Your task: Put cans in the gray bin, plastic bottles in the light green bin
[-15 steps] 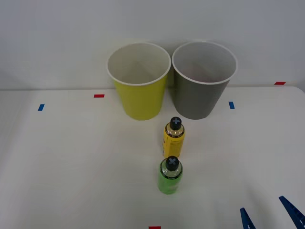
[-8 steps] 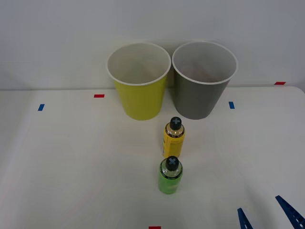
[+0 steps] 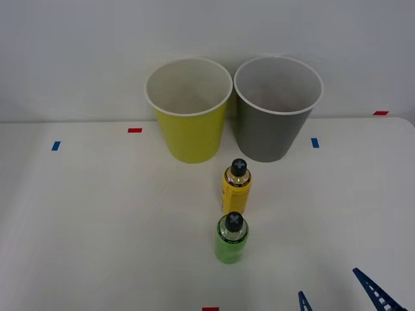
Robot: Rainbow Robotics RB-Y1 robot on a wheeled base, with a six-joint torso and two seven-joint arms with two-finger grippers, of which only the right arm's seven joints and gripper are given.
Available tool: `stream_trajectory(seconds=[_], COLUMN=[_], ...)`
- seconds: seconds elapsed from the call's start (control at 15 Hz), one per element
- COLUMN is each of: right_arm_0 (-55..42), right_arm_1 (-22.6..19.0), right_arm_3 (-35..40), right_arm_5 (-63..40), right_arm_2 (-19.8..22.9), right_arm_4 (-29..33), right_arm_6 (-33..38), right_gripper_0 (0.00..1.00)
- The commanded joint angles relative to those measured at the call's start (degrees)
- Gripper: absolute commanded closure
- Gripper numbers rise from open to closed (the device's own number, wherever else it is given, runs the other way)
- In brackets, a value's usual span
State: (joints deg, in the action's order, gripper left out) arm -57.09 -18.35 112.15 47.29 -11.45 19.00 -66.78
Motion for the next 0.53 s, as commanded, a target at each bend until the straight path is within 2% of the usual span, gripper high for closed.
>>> stream_trajectory(seconds=[0.07,0.33,0.53], right_arm_0=[3.13,8.58,11.21], right_arm_1=[-1.96,-2.92,-5.21], right_arm_3=[-0.09,0.00,-0.18], right_arm_5=[-4.32,-7.30,-7.39], right_arm_2=[-4.28,-8.94,-10.08], right_arm_4=[-0.63,-1.42,-2.82], right_arm_6=[-0.90,-1.43,-0.90], right_gripper_0=[0.00,0.00,0.00])
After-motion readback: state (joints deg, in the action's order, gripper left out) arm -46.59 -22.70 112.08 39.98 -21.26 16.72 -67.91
